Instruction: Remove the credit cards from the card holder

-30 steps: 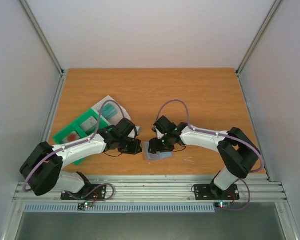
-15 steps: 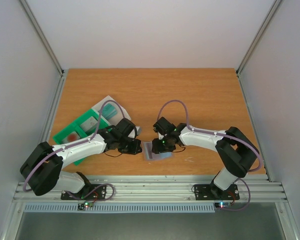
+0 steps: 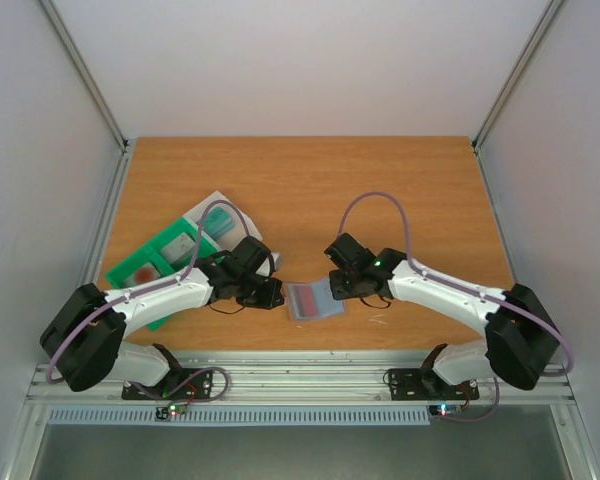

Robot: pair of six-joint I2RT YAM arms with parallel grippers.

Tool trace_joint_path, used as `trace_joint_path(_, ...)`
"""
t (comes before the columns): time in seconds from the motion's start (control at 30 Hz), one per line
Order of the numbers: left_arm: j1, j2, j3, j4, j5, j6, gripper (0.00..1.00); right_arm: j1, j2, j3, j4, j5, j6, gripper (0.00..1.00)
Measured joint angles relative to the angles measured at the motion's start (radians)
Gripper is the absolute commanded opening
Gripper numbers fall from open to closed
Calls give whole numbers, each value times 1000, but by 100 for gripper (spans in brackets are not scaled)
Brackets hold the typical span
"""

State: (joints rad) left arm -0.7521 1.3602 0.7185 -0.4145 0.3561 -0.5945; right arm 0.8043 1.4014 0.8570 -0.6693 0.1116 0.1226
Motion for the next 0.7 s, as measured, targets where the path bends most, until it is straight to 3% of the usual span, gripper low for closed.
trace_joint_path(0.23,0,0,0,0,5,0,0,2,-92,-2,66,-163,-12,42)
trace_joint_path(0.47,0,0,0,0,7,0,1,10,24,-10,178,-330,-7,56)
trace_joint_path(0.7,0,0,0,1,7,0,0,41,129,-14,252,-396,3,54)
